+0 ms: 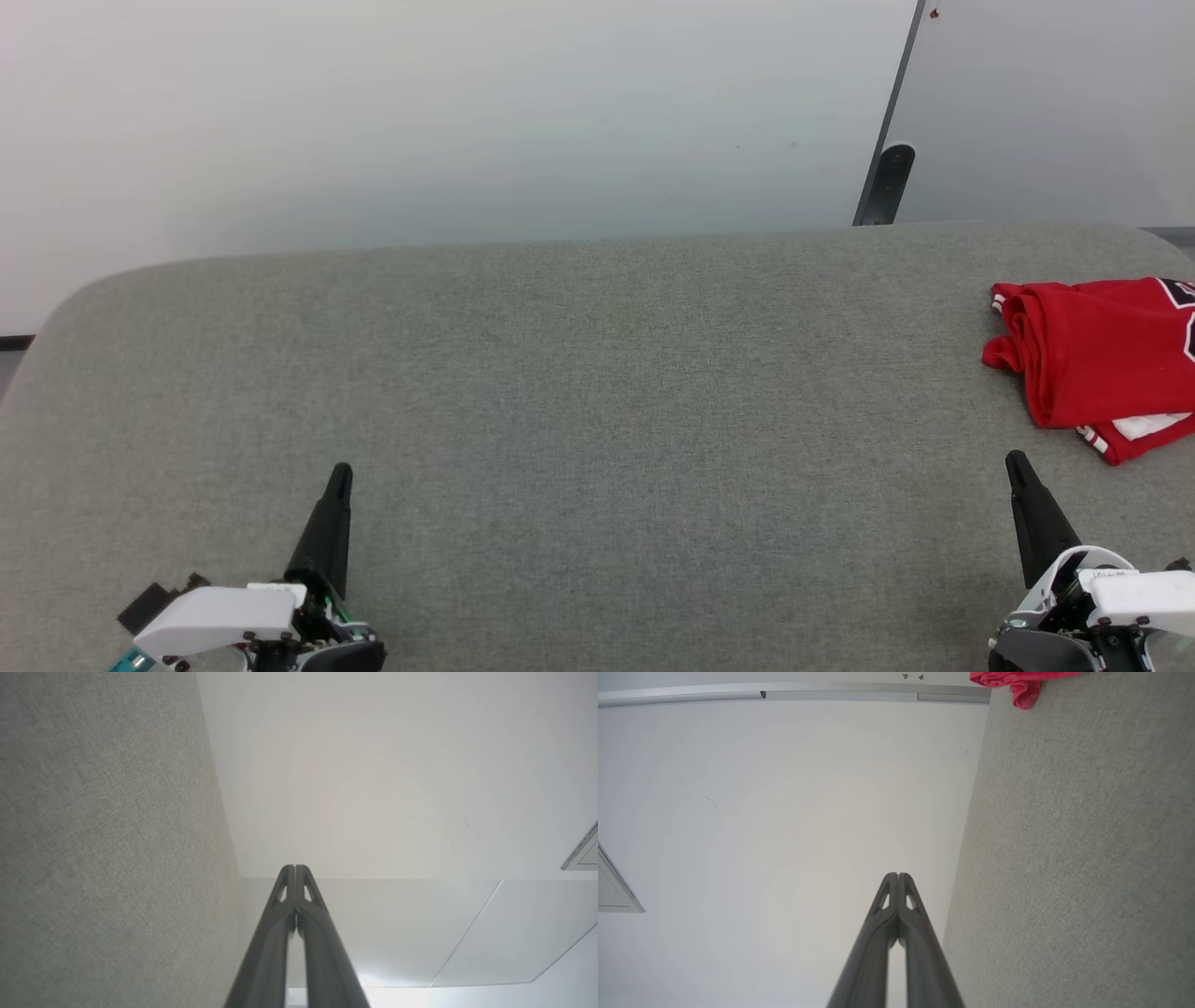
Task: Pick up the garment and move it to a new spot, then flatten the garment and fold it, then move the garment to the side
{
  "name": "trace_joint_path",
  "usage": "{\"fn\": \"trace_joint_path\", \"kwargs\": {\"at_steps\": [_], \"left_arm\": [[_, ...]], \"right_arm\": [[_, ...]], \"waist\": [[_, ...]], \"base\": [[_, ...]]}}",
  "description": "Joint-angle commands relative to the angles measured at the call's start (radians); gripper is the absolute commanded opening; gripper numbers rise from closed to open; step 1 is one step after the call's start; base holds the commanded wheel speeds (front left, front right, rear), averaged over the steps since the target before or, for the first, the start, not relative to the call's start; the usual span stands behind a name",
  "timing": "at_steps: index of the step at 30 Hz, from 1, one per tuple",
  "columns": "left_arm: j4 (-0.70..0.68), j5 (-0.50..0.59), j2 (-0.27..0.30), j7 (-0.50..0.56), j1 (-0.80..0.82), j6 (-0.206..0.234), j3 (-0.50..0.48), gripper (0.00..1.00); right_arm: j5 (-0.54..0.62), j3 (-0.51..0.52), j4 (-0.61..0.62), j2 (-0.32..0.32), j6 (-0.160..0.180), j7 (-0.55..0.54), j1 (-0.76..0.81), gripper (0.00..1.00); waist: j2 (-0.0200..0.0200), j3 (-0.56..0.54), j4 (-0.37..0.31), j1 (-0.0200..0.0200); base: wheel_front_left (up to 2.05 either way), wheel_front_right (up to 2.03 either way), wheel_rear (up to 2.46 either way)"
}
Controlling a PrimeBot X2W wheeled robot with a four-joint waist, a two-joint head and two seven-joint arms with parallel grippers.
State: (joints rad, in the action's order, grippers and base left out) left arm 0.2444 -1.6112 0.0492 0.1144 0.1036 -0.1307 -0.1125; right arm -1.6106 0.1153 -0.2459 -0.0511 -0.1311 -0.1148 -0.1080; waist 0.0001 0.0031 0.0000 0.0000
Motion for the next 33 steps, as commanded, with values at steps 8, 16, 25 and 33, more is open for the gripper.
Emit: {"fn": "trace_joint_path", "kwargs": {"at_steps": [8,16,25,33], "left_arm": [[0.002,-0.003,0.0,0.003,0.01,0.0,-0.003,0.0],[0.002,-0.003,0.0,0.003,0.01,0.0,-0.003,0.0],[0.002,-0.003,0.0,0.003,0.01,0.0,-0.003,0.0],[0.002,-0.003,0.0,0.003,0.01,0.0,-0.003,0.0]], "right_arm": [[-0.004,0.0,0.003,0.004,0.001,-0.003,0.0,0.0],[-0.004,-0.001,0.003,0.004,0.001,-0.002,0.0,0.0],[-0.004,-0.001,0.003,0.004,0.001,-0.002,0.0,0.0],[-0.004,-0.001,0.003,0.004,0.001,-0.002,0.0,0.0]], "waist": [[-0.0001,0.0,0.0,0.0],[-0.0001,0.0,0.0,0.0],[-0.0001,0.0,0.0,0.0],[-0.0001,0.0,0.0,0.0]], "base": [[0.0,0.0,0.0],[0.0,0.0,0.0],[0.0,0.0,0.0],[0.0,0.0,0.0]]}}
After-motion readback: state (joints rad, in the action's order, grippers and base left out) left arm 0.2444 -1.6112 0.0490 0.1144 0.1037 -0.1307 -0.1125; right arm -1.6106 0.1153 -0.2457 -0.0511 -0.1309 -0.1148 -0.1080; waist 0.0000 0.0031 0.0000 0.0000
